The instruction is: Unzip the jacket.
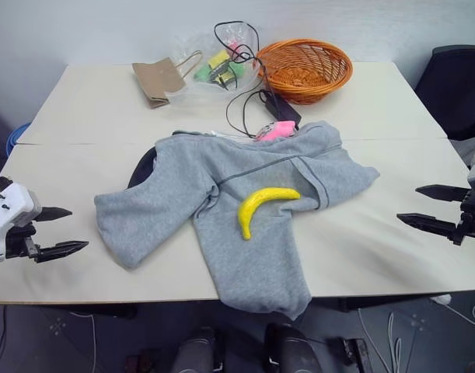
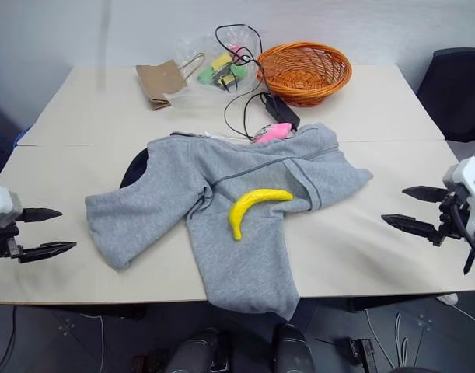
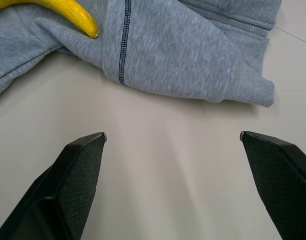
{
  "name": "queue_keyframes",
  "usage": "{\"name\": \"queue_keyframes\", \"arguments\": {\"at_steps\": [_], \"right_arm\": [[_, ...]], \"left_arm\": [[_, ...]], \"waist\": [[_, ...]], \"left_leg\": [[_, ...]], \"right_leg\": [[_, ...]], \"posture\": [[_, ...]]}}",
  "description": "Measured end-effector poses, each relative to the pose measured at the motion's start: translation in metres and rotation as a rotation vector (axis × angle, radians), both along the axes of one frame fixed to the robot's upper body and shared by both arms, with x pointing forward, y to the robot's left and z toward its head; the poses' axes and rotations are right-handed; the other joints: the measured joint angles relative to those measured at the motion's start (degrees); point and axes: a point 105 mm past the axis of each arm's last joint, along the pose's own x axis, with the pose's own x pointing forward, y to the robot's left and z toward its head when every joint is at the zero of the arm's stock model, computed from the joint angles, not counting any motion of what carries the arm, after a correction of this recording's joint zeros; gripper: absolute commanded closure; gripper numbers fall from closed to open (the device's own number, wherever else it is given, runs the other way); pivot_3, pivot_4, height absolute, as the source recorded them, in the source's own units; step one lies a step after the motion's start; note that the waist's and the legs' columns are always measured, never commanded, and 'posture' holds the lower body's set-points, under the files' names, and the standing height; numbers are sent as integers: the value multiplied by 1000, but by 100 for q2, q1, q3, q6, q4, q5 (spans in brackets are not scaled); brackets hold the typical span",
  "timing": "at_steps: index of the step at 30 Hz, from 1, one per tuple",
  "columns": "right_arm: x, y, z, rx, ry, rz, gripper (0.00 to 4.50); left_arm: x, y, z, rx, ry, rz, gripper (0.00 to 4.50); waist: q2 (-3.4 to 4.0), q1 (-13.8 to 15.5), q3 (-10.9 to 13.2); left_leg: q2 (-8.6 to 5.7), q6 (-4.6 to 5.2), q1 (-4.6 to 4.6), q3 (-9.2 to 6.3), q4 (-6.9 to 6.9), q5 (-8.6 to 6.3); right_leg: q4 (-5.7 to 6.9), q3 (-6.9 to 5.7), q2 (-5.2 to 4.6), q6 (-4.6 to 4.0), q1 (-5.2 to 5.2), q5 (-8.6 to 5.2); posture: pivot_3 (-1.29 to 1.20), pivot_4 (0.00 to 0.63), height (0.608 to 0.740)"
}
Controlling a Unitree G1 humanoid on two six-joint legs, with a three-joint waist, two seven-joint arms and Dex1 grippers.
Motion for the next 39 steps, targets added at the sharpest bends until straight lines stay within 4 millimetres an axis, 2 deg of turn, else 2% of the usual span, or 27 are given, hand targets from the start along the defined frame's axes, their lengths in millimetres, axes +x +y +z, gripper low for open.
{"name": "queue_keyframes", "arguments": {"at_steps": [8, 10, 13, 15, 16, 17, 21, 23, 34, 37, 39], "right_arm": [[3, -3, 4, -10, -30, -13, 0], [5, -6, 5, -26, -45, -31, 0], [6, -8, 5, -32, -47, -43, 0], [6, -8, 5, -31, -47, -50, 0], [6, -9, 4, -29, -43, -54, 0], [6, -9, 4, -28, -43, -55, 0], [6, -9, 3, -23, -35, -58, 0], [6, -9, 2, -22, -31, -61, 0], [4, -9, 2, 34, -4, -76, 0], [5, 1, 5, 44, -16, -48, 0], [7, 19, 13, 44, -48, 12, 0]], "left_arm": [[-2, -1, -7, -9, 12, 4, 38], [-2, -1, -7, -6, 13, 3, 38], [-2, -2, -7, -4, 10, 1, 38], [-2, -2, -6, -4, 7, 0, 38], [-2, -2, -7, -4, 7, 1, 38], [-1, -2, -7, -4, 7, 2, 38], [0, -2, -7, -8, 7, 4, 38], [3, -4, -4, -9, -4, -6, 38], [8, -16, 2, -95, 16, -45, 38], [8, -28, 8, -144, 23, -89, 38], [11, -45, 17, -172, 13, -146, 38]], "waist": [[0, 1, 0], [6, -36, 1], [27, -196, 14], [34, -225, 19], [57, -227, 32], [61, -173, 38], [65, 78, 42], [65, 143, 42], [67, 133, 43], [68, 113, 44], [68, 105, 45]], "left_leg": [[-9, 4, -1, -19, -7, 1], [-43, 19, -7, -98, -20, 12], [-196, 52, 3, -359, -98, 107], [-310, 76, 7, -503, -124, 155], [-350, 80, 16, -566, -115, 174], [-344, 80, 18, -549, -97, 178], [-351, 76, 15, -536, -96, 177], [-351, 42, 15, -530, -96, 156], [-298, 44, 32, -469, -105, 156], [-293, 29, 42, -465, -108, 148], [-290, 12, 43, -463, -106, 137]], "right_leg": [[-9, -17, -8, 0, 18, 0], [-13, -136, -45, 1, 70, 0], [-43, -459, -158, 26, 208, -13], [-40, -532, -239, 121, 286, -67], [-41, -544, -256, 132, 309, -74], [-3, -437, -232, 146, 293, -67], [-62, -303, -211, 146, 305, -68], [-66, -287, -209, 148, 302, -67], [-67, -261, -164, 147, 283, -68], [-66, -245, -157, 146, 285, -68], [-64, -213, -156, 146, 284, -68]], "posture": [[0, 150, 740], [0, 150, 740], [0, 150, 740], [0, 150, 740], [0, 150, 740], [0, 150, 740], [0, 150, 740], [0, 150, 740], [0, 150, 740], [0, 150, 740], [0, 150, 740]]}}
